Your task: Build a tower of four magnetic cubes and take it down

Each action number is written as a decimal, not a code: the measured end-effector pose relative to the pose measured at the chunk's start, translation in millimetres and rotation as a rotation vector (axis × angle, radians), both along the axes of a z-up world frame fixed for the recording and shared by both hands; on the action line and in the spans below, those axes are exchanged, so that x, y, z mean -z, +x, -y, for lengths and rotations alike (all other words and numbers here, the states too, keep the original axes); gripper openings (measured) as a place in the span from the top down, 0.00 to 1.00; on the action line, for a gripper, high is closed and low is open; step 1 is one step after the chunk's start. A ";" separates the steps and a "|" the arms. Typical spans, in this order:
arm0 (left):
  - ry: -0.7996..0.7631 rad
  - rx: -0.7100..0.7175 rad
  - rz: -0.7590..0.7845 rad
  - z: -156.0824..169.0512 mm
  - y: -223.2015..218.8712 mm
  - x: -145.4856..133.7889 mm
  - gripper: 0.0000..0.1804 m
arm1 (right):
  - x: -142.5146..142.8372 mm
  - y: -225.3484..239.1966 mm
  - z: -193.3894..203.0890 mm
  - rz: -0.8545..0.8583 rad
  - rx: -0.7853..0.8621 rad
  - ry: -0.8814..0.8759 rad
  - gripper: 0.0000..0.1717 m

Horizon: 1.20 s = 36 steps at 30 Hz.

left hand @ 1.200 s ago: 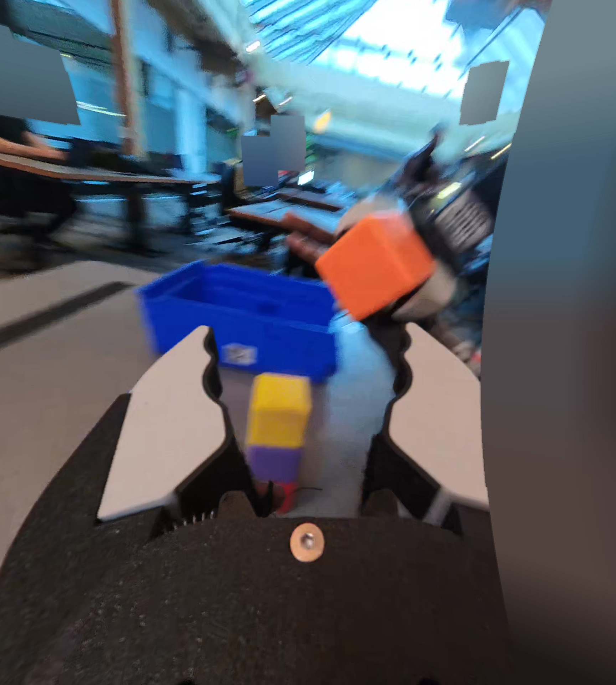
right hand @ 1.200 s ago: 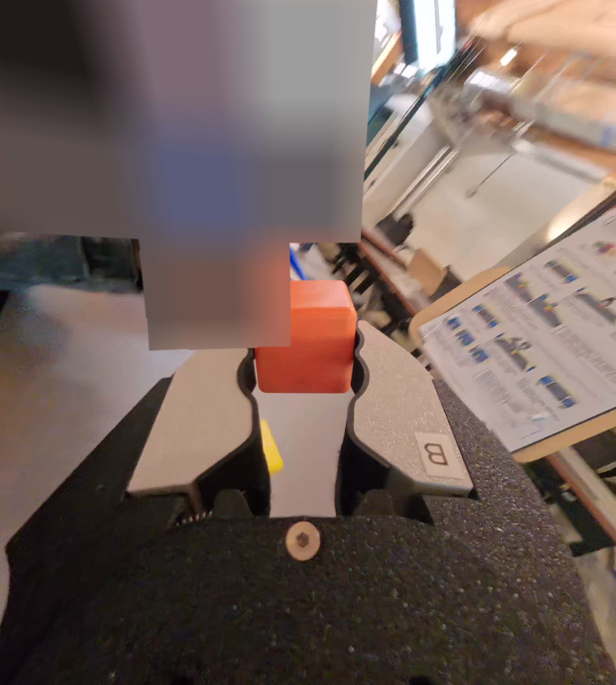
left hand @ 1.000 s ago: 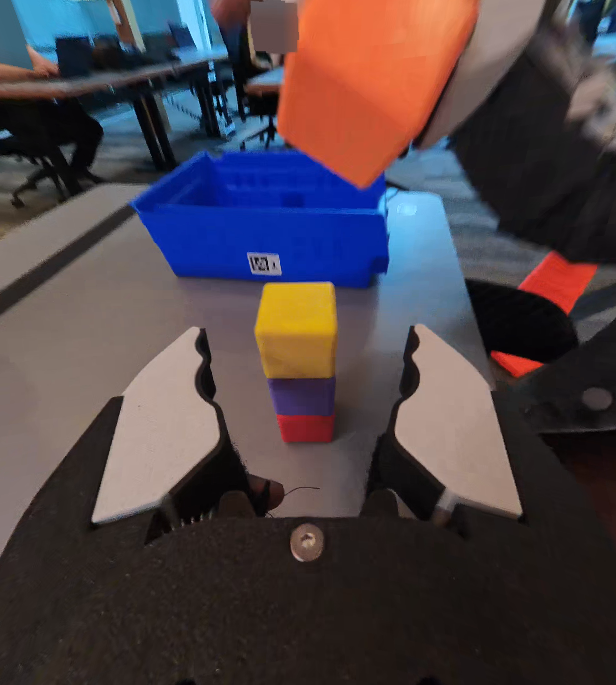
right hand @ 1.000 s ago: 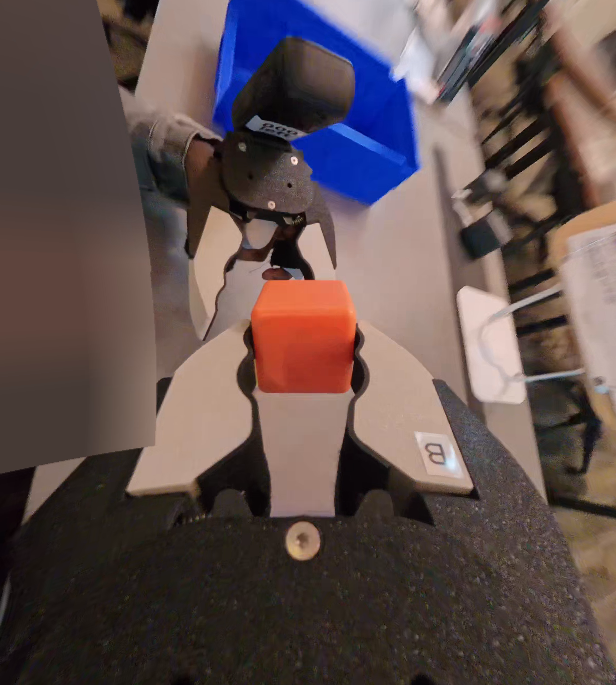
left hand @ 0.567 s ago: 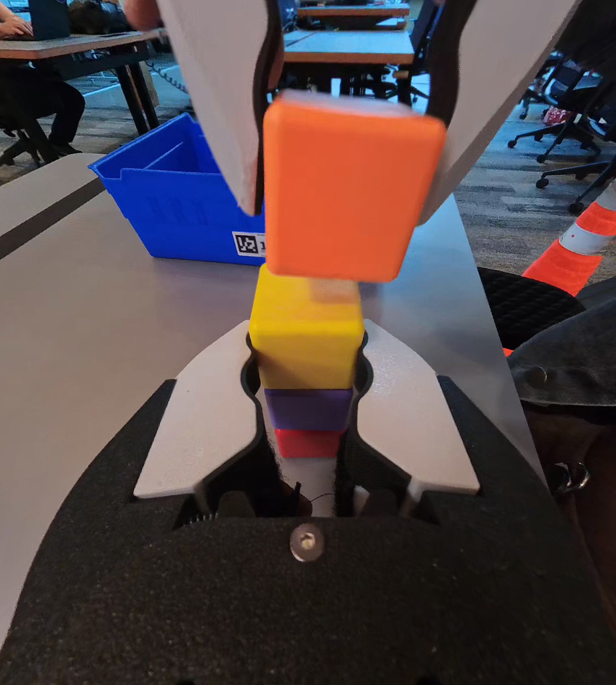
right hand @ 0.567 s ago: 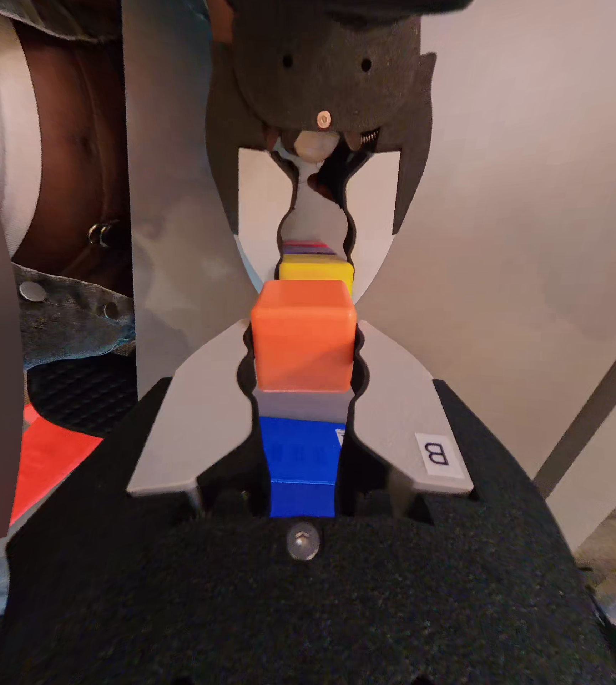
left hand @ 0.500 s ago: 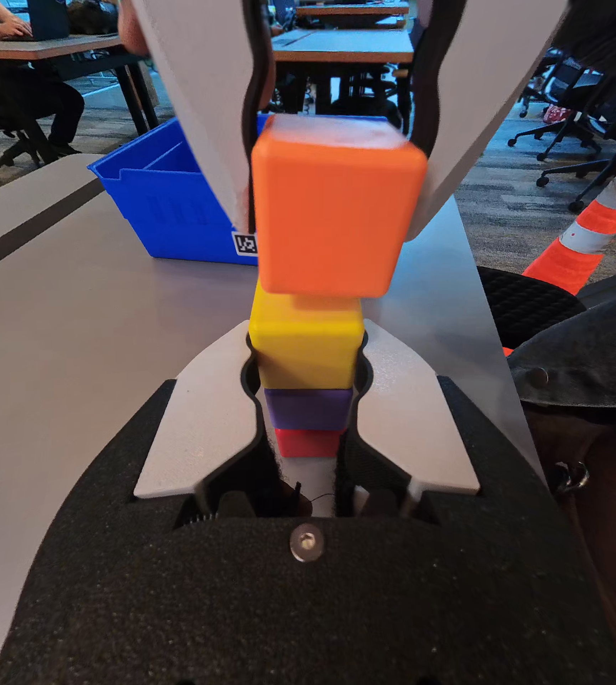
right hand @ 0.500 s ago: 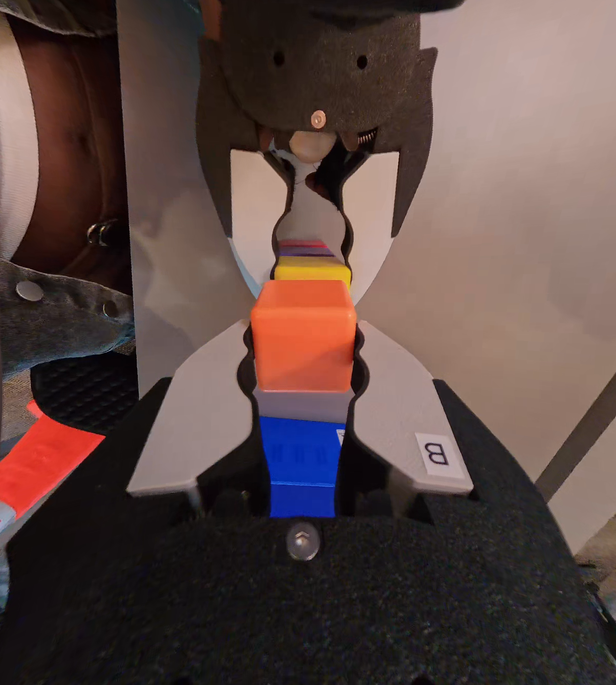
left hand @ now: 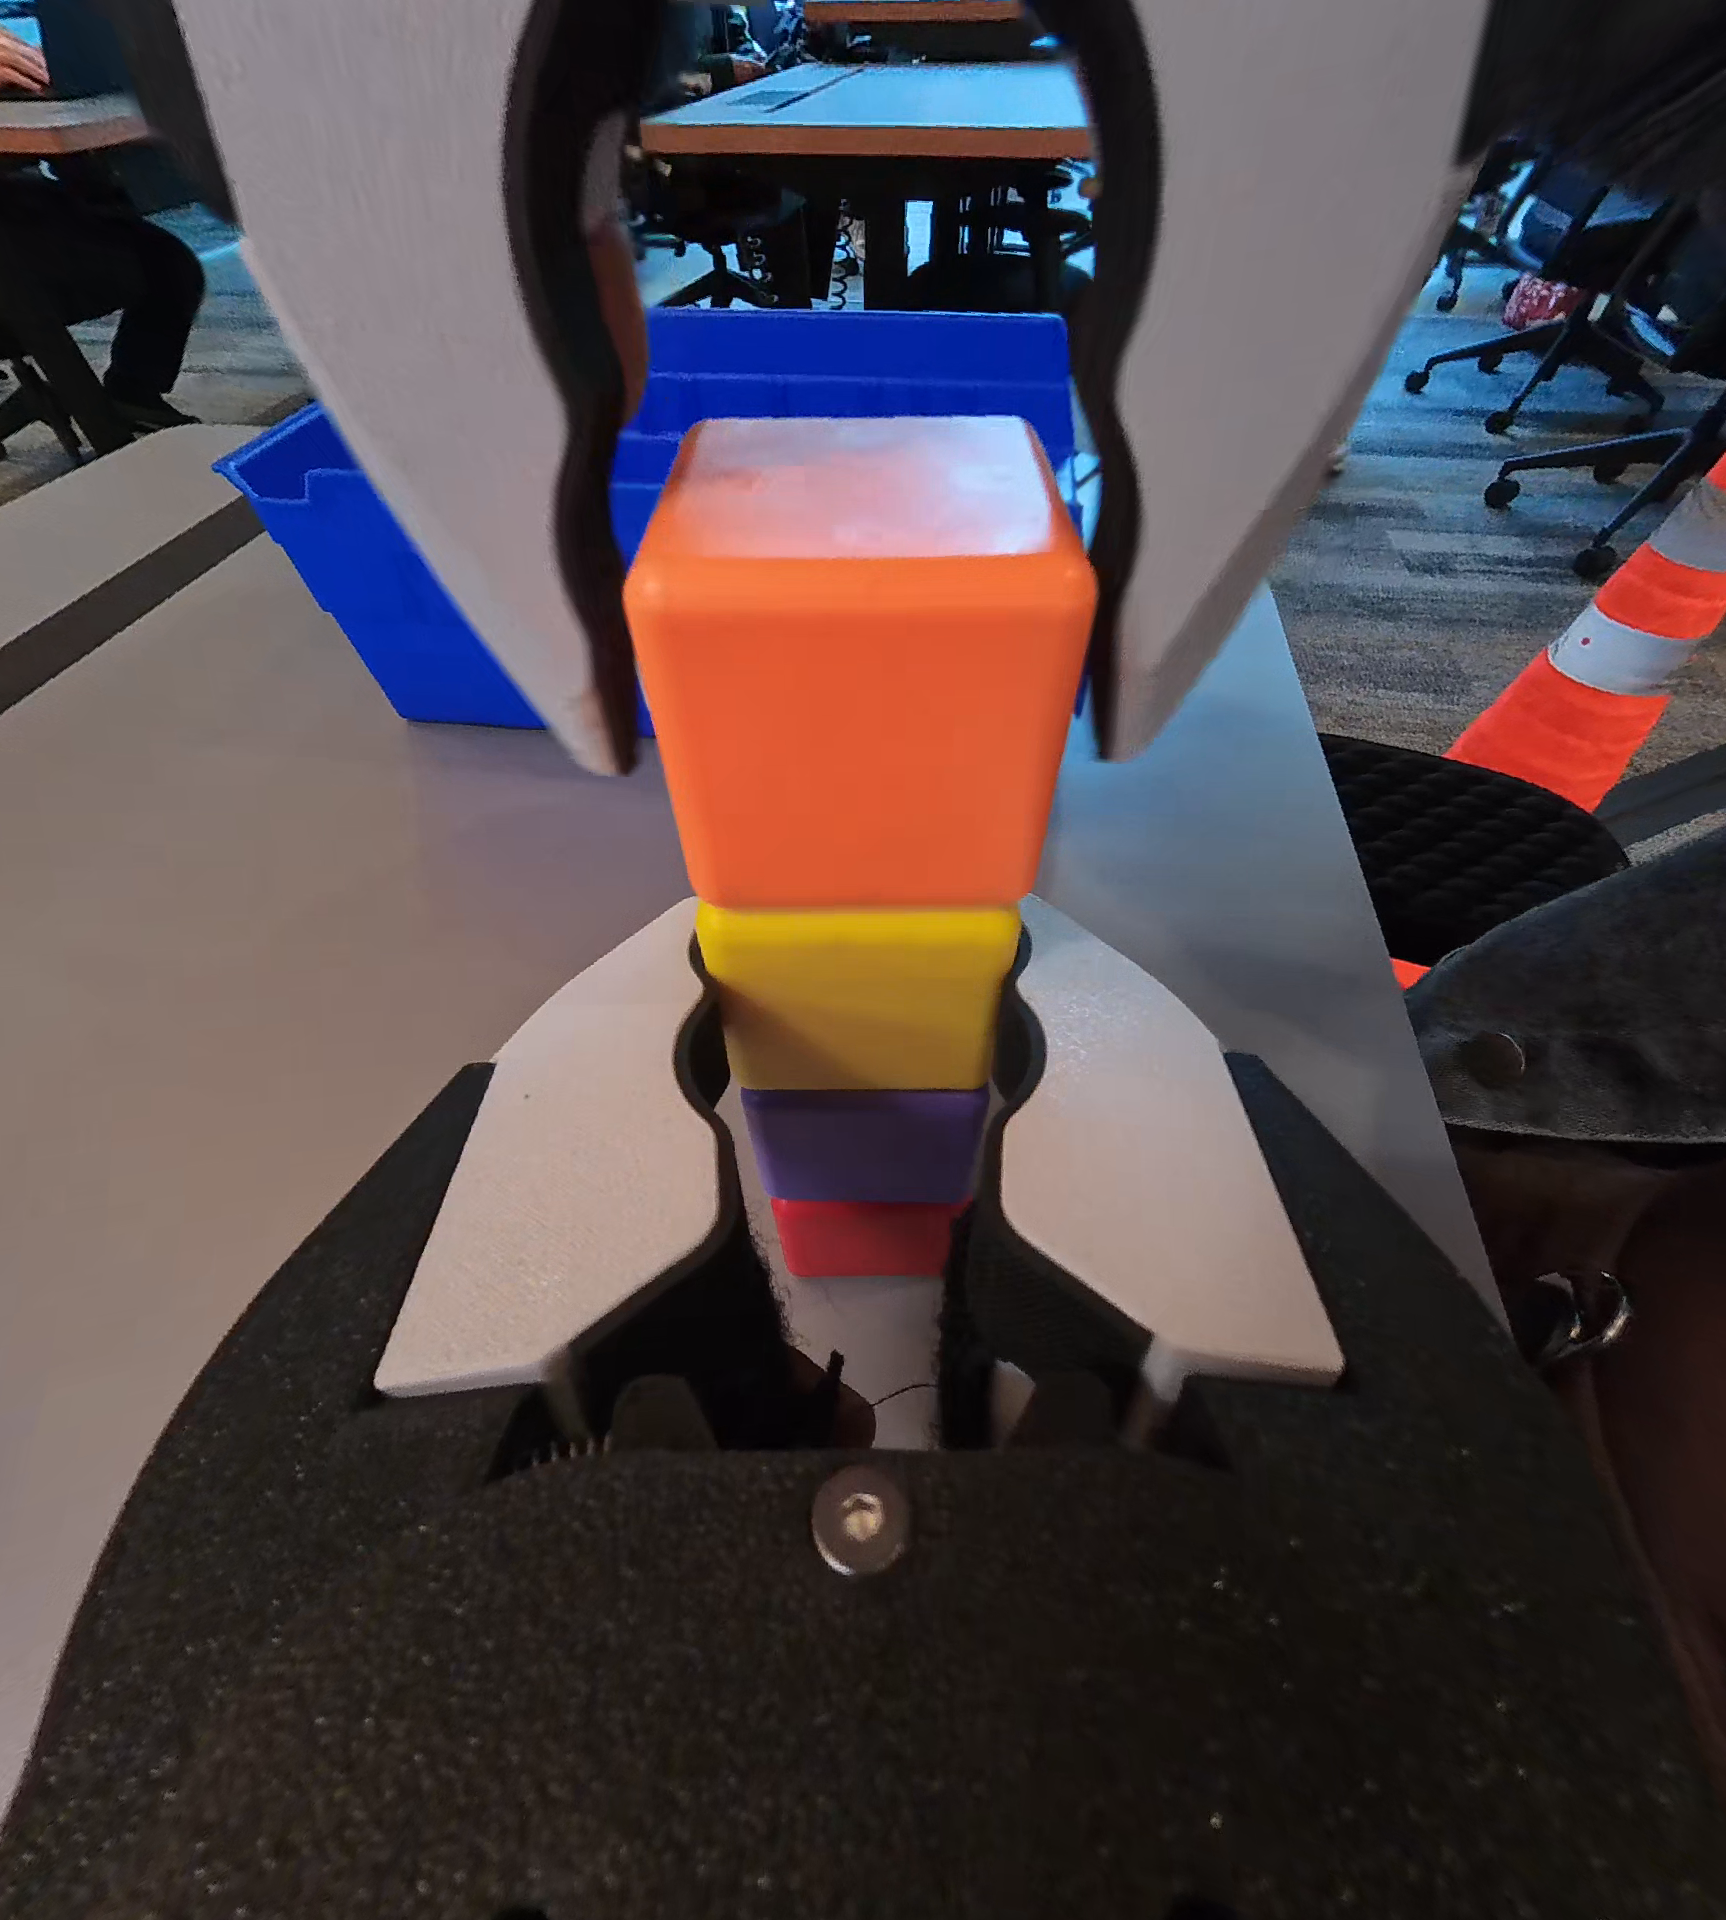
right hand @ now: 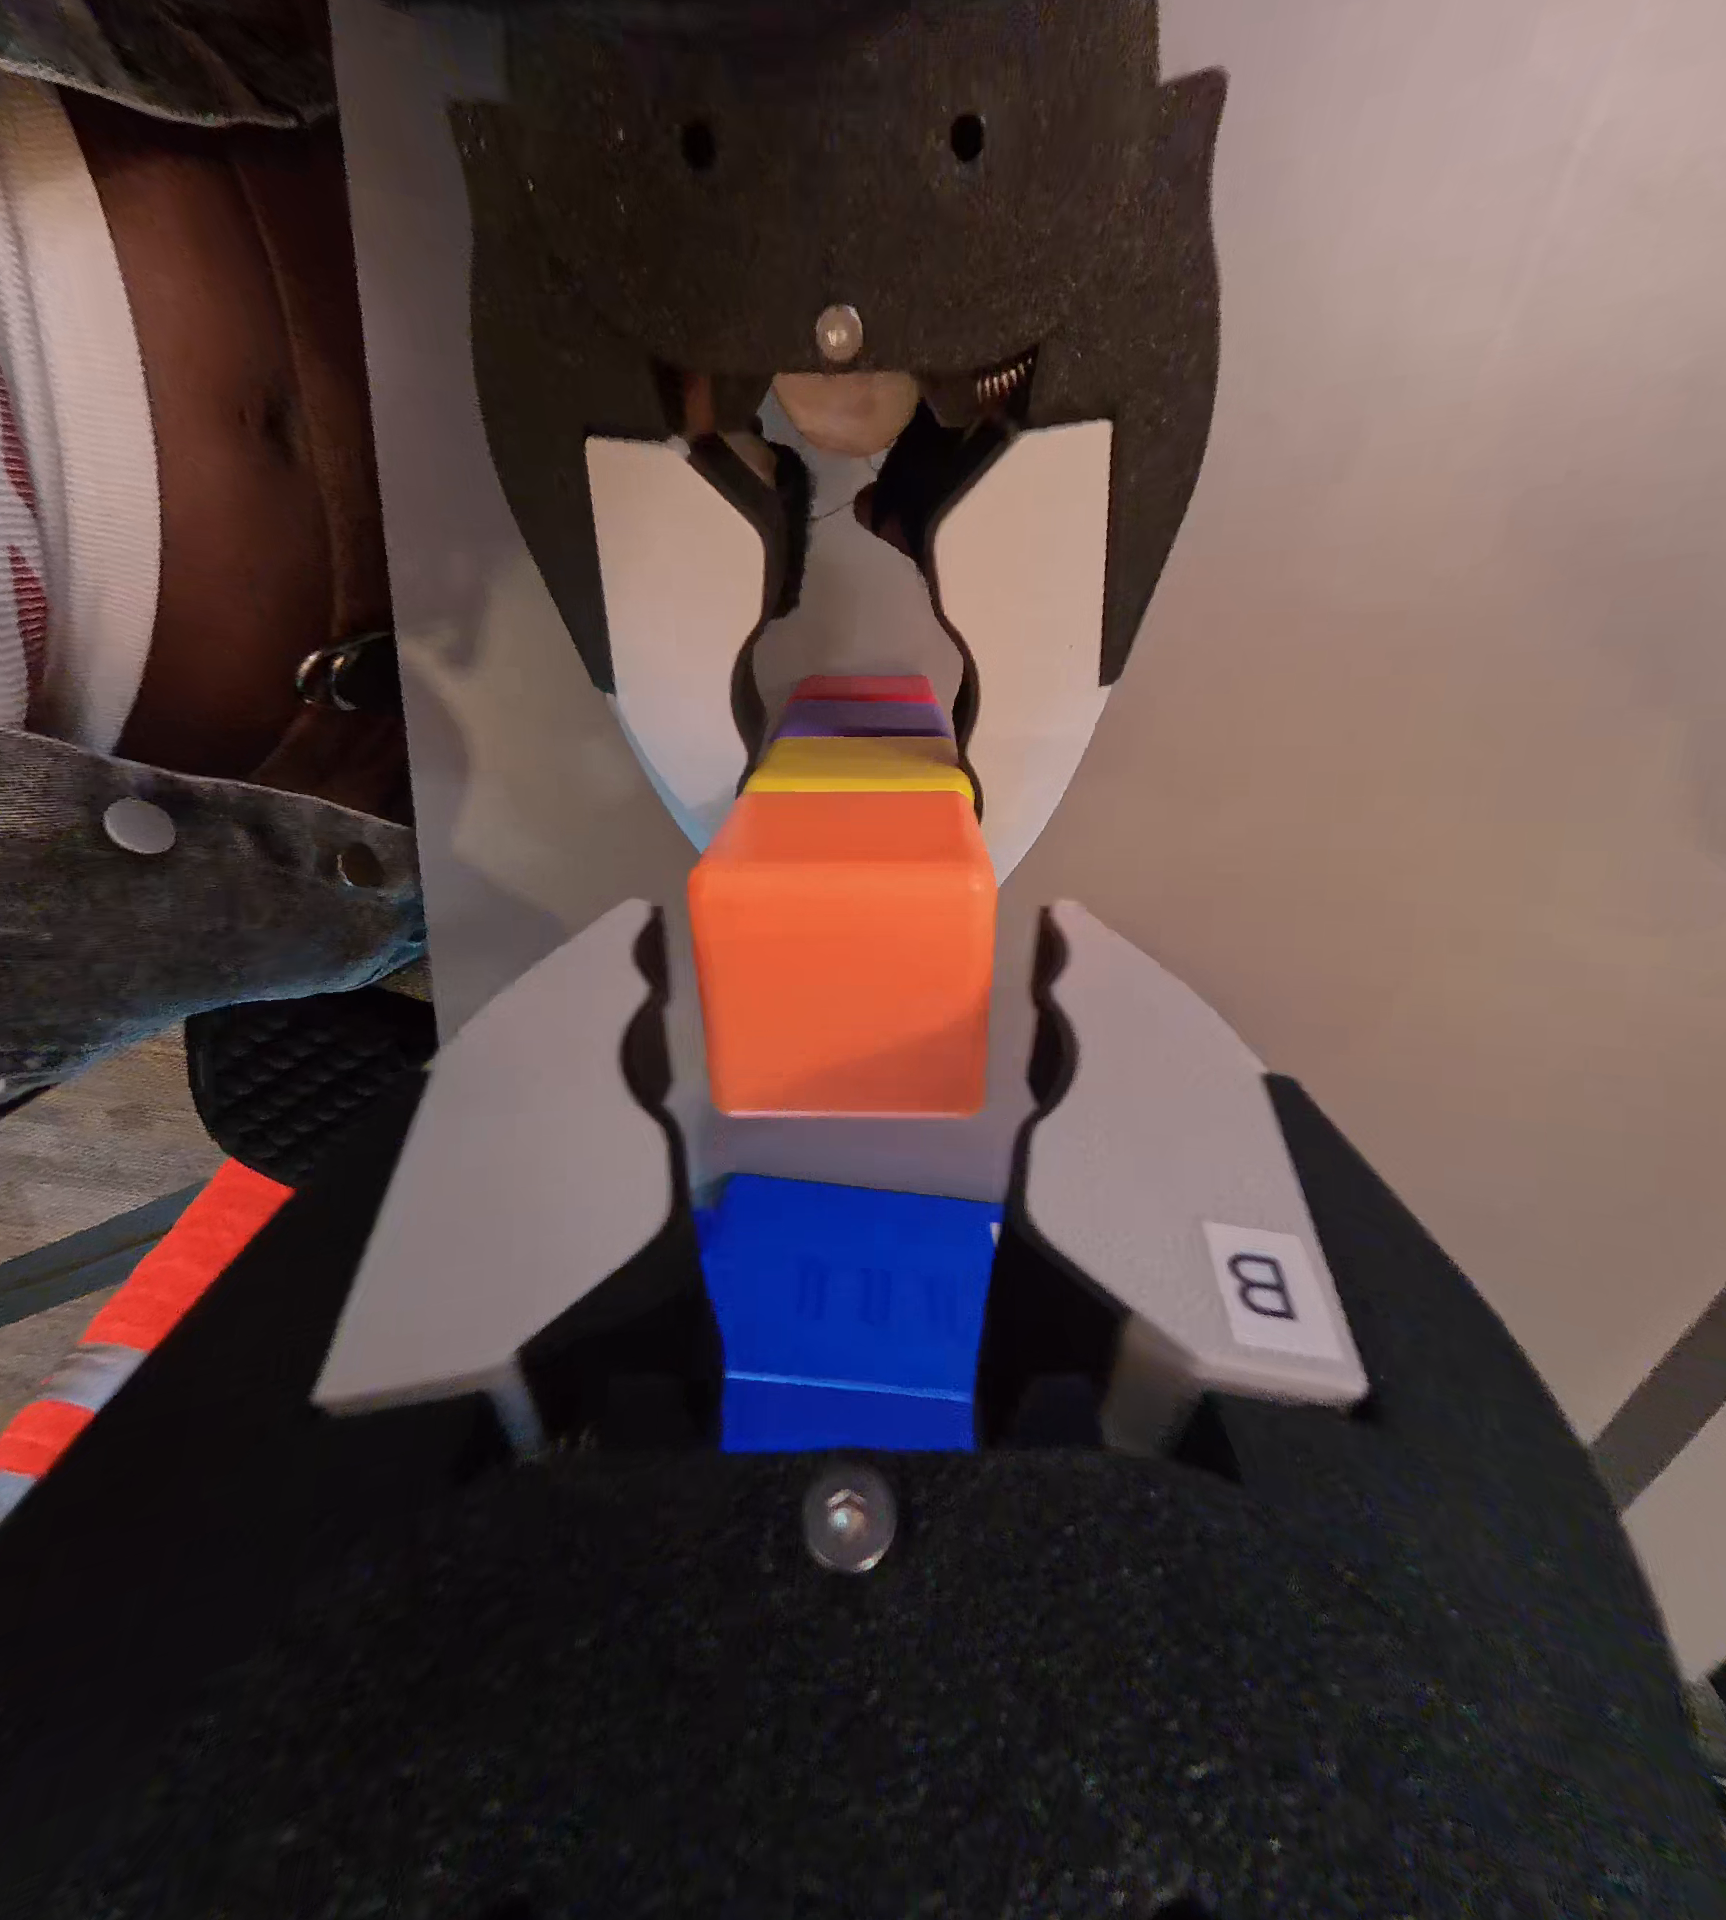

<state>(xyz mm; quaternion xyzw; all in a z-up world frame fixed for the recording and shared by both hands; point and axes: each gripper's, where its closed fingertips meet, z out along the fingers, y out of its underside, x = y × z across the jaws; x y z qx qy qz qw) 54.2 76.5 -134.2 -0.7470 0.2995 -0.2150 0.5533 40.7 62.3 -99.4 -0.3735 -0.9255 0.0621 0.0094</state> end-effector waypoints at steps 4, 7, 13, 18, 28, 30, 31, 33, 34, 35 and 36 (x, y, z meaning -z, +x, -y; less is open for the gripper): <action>-0.008 0.011 -0.011 2.2 -0.1 0.5 0.73 | -3.8 -8.7 10.1 -0.110 0.032 -0.136 0.41; -0.020 0.029 -0.021 4.9 -1.0 1.1 0.73 | -20.1 -22.6 19.3 -0.348 0.060 -0.264 0.30; -0.041 0.052 -0.043 12.0 -10.7 1.9 0.73 | -33.5 -28.8 24.0 -0.734 0.160 -0.469 0.19; -0.042 0.073 -0.075 20.1 -22.7 2.5 0.73 | -37.4 -19.1 27.2 -0.894 0.152 -0.578 0.14; 0.118 0.092 0.011 38.1 -40.3 -39.2 0.39 | -58.6 -8.6 26.6 -1.097 0.118 -0.709 0.14; 0.193 0.080 0.040 45.2 -47.8 -56.8 0.25 | -62.3 -6.6 28.4 -1.128 0.108 -0.716 0.14; 0.231 0.076 0.048 49.2 -51.2 -64.9 0.20 | -63.6 -5.4 29.6 -1.140 0.101 -0.718 0.14; 0.288 0.087 0.071 59.2 -55.4 -78.4 0.19 | -65.2 -3.2 30.7 -1.162 0.095 -0.714 0.14; 0.307 0.093 0.088 63.4 -57.0 -84.2 0.19 | -65.3 -2.9 30.1 -1.174 0.098 -0.707 0.14; 0.322 0.098 0.102 67.2 -58.5 -88.9 0.19 | -64.9 -3.3 28.7 -1.183 0.106 -0.696 0.14; 0.333 0.098 0.110 69.7 -60.0 -92.5 0.19 | -63.5 -3.7 26.7 -1.186 0.114 -0.678 0.14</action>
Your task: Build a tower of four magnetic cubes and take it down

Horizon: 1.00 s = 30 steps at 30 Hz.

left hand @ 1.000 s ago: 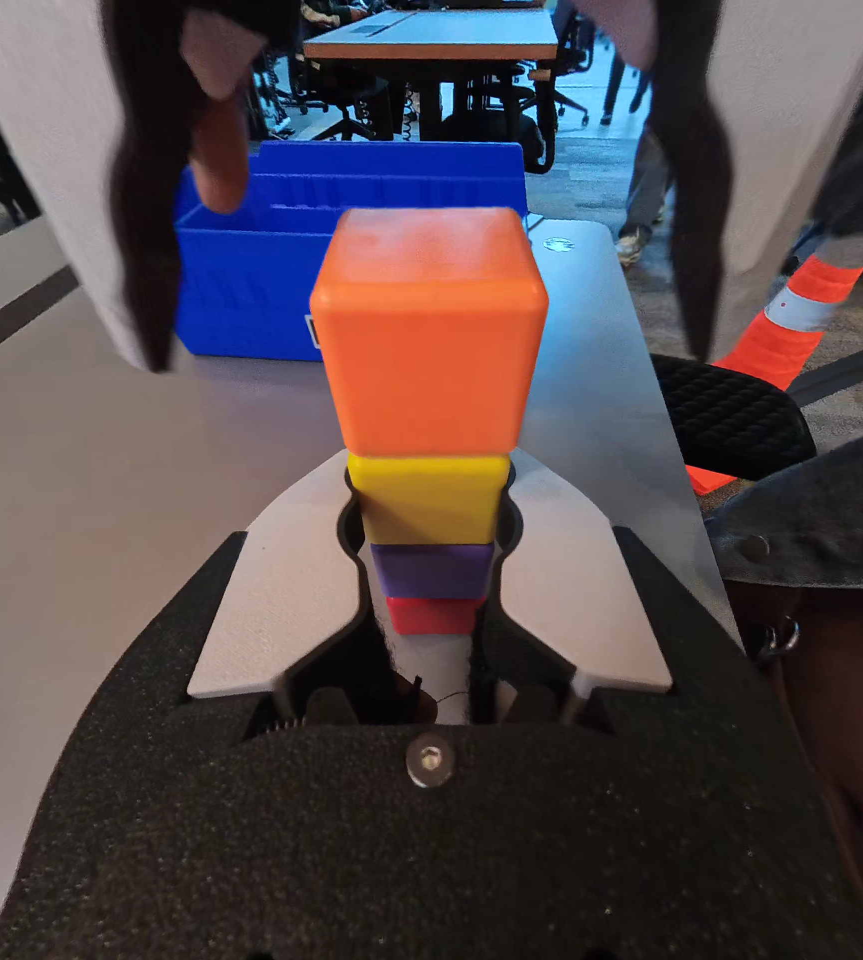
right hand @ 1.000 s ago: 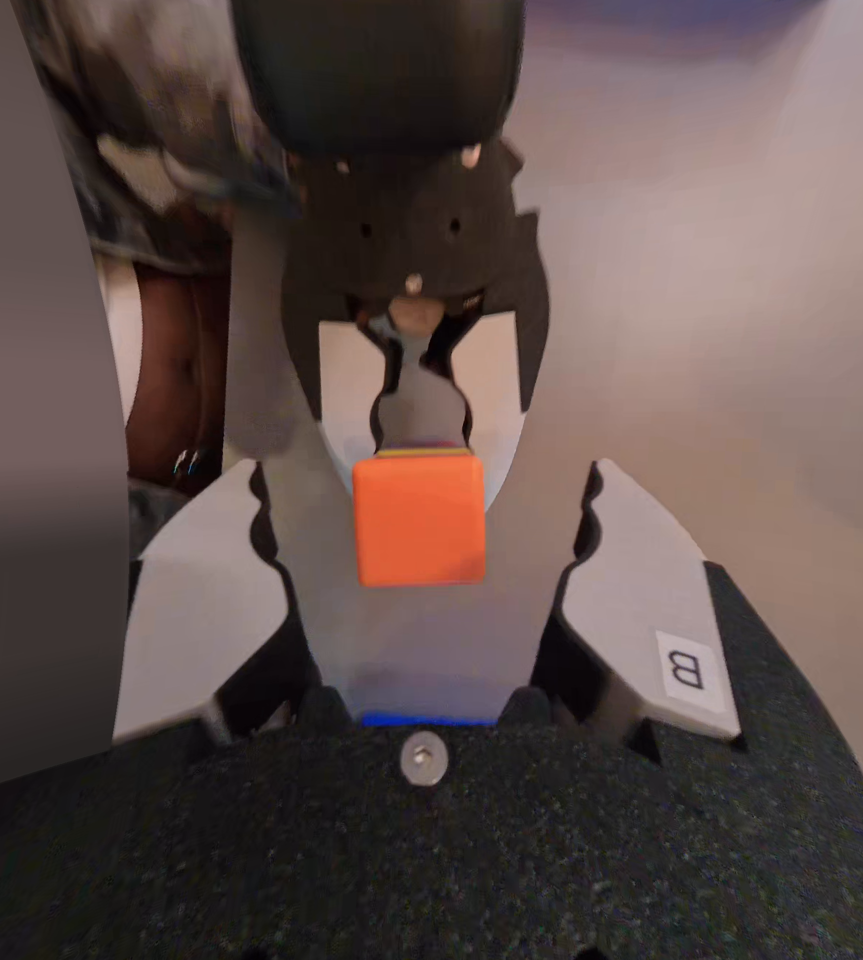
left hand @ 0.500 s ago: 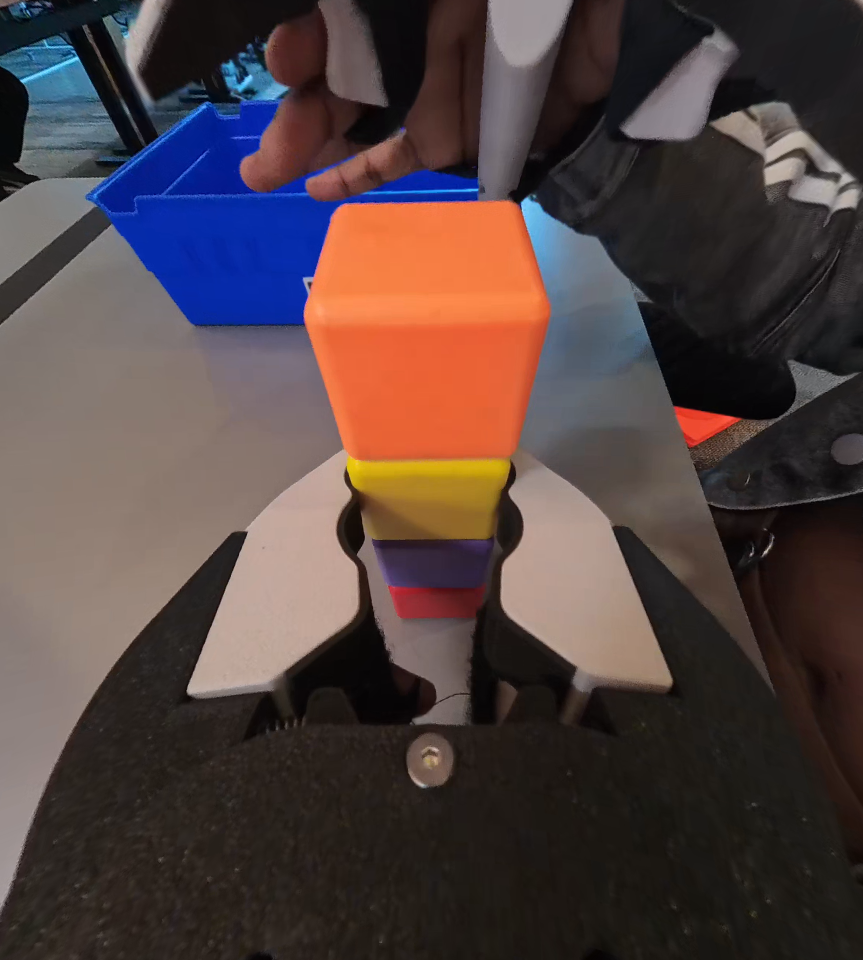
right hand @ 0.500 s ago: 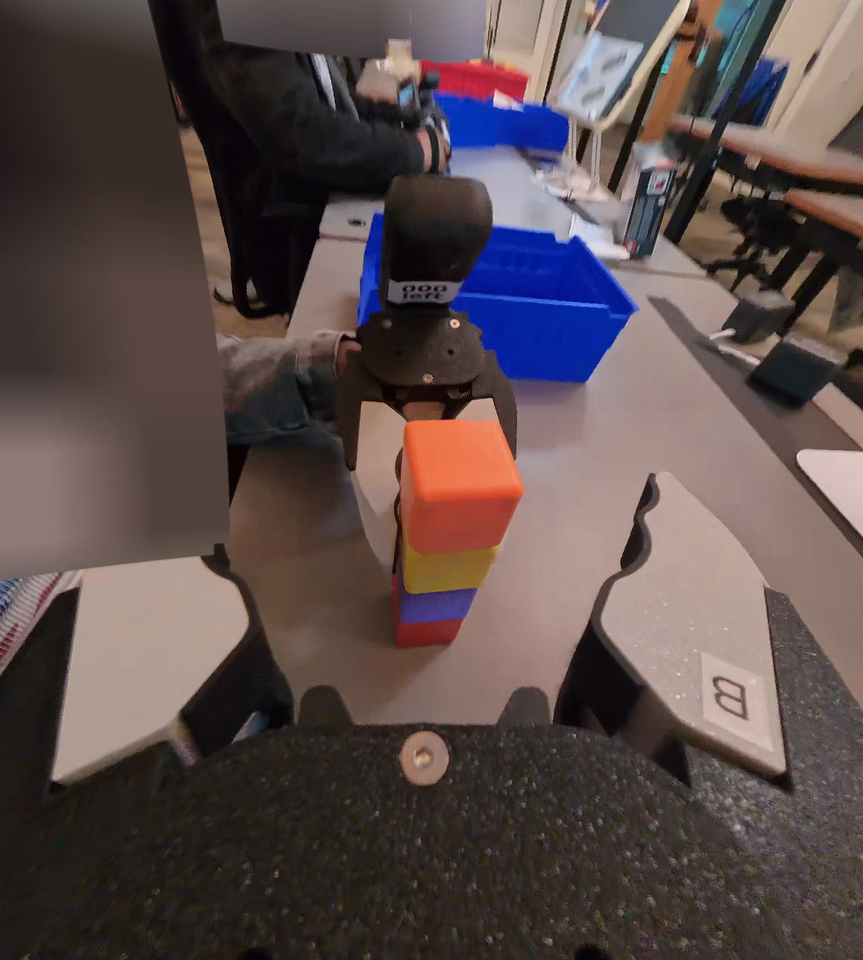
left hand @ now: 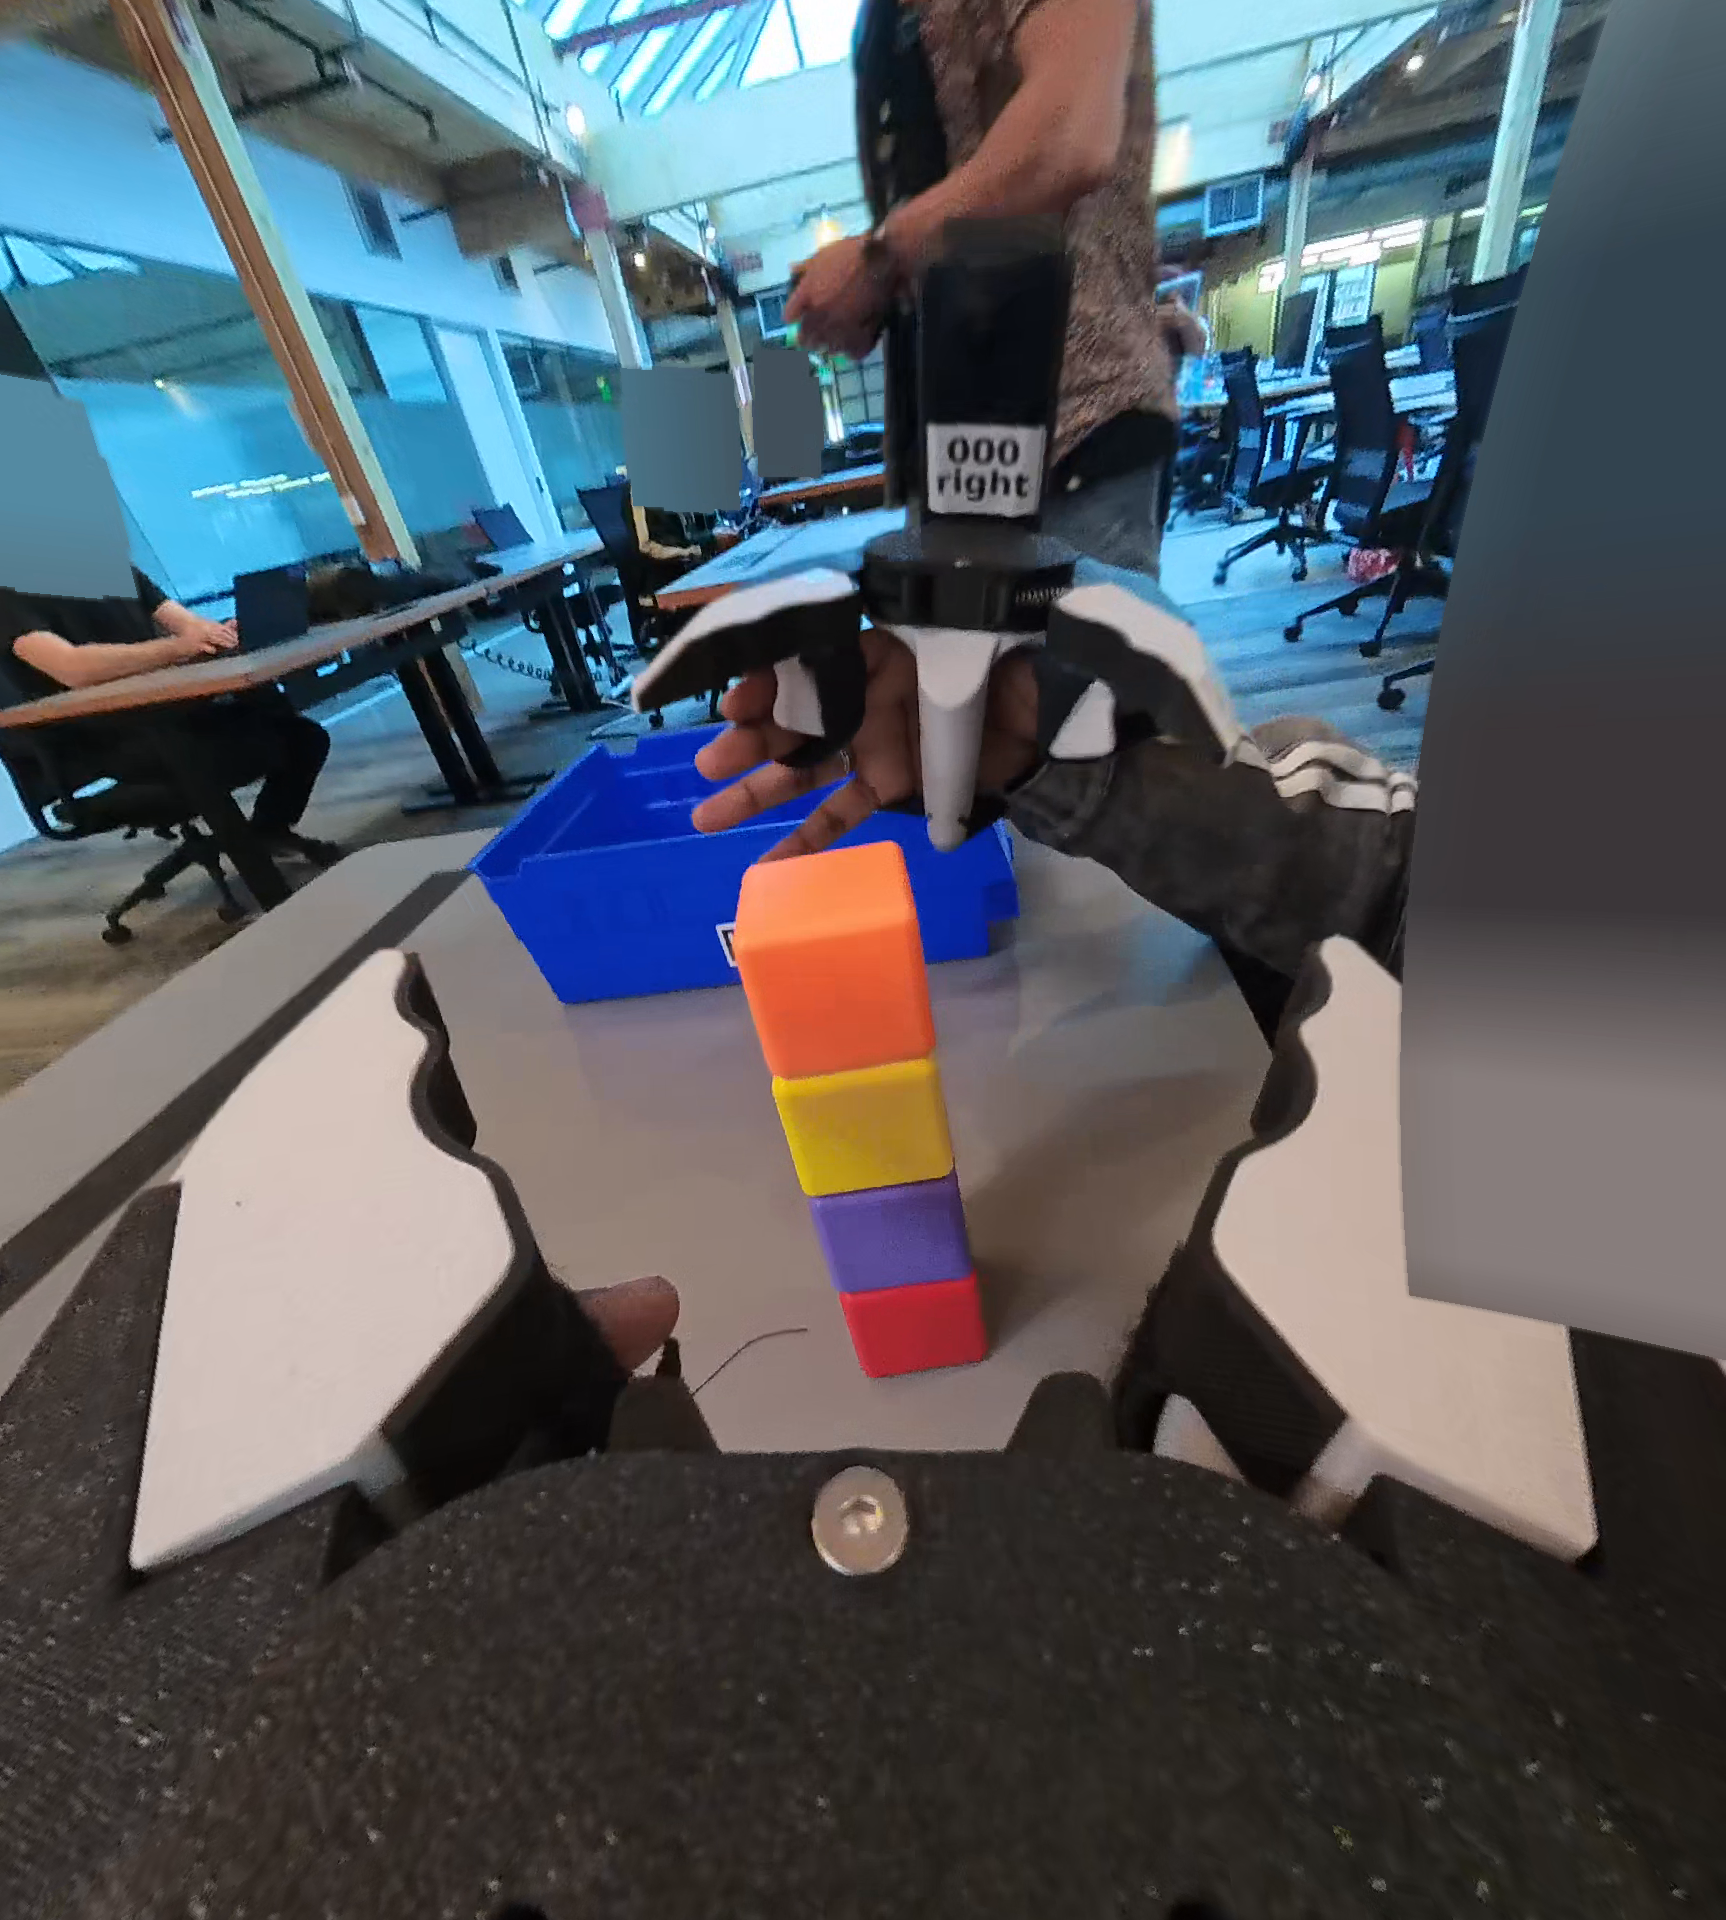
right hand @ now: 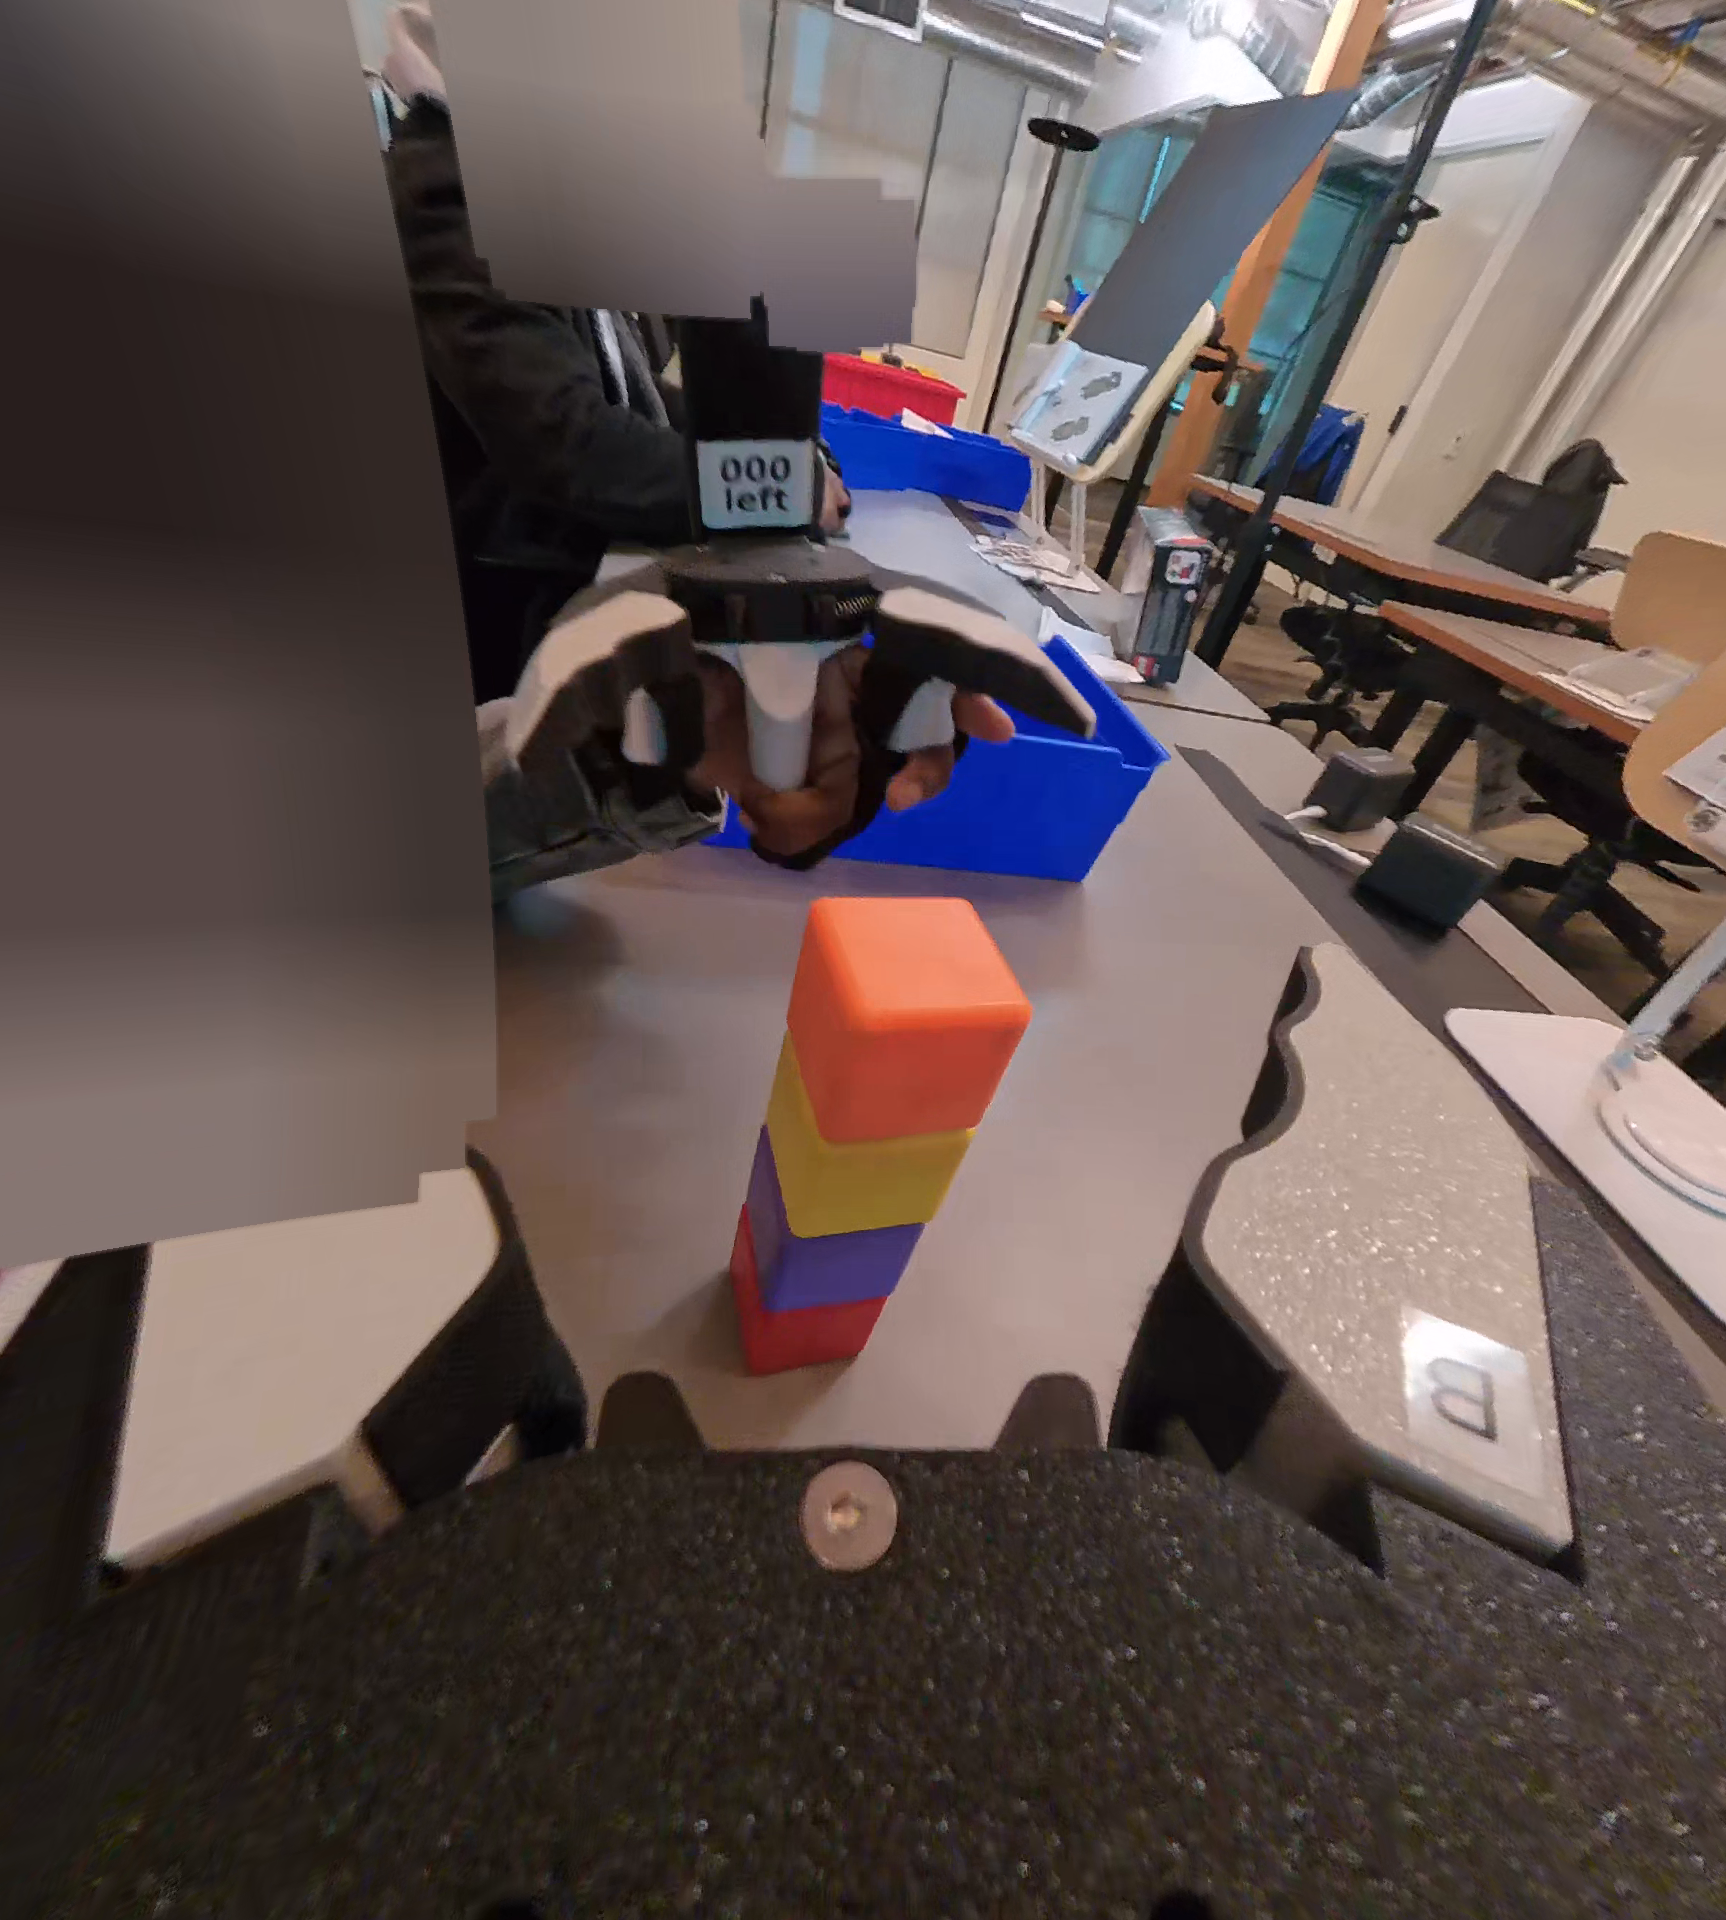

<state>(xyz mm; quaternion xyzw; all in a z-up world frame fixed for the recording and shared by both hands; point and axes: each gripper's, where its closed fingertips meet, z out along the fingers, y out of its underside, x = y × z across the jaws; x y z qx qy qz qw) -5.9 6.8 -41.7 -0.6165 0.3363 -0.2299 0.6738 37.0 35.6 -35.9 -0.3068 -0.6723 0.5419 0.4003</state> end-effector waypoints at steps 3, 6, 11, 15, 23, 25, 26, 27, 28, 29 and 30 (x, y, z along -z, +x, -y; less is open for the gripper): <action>-0.007 -0.003 -0.012 3.3 -2.8 -0.7 0.19 | 3.9 -1.4 -6.9 0.019 0.048 0.021 0.14; -0.037 -0.015 -0.041 1.2 -3.4 6.2 0.19 | 6.3 -2.2 -9.5 0.019 0.062 0.010 0.14; -0.074 -0.006 -0.066 -1.4 1.6 13.9 0.20 | 12.2 -2.0 -10.3 0.050 0.079 0.036 0.16; -0.158 -0.038 -0.145 -4.6 1.2 29.3 0.23 | 24.2 -0.6 -12.3 0.128 0.100 0.072 0.19; -0.344 -0.090 -0.367 -7.6 -0.8 73.8 0.23 | 65.8 7.1 -14.4 0.366 0.118 0.206 0.21; -0.379 -0.098 -0.410 -7.1 -1.1 82.0 0.23 | 75.5 9.4 -15.3 0.415 0.120 0.242 0.21; -0.397 -0.106 -0.438 -7.0 -2.3 86.8 0.23 | 81.0 10.9 -15.7 0.444 0.120 0.258 0.21; -0.412 -0.113 -0.466 -6.9 -3.3 91.7 0.23 | 86.4 12.3 -15.7 0.472 0.117 0.271 0.20; -0.422 -0.116 -0.490 -6.8 -3.7 95.9 0.23 | 91.4 13.4 -16.0 0.496 0.116 0.282 0.20; -0.436 -0.111 -0.506 -6.1 -3.1 99.7 0.23 | 96.2 14.4 -16.9 0.521 0.118 0.292 0.19; -0.452 -0.104 -0.518 -5.1 -2.3 103.4 0.23 | 100.9 15.2 -18.5 0.546 0.123 0.304 0.19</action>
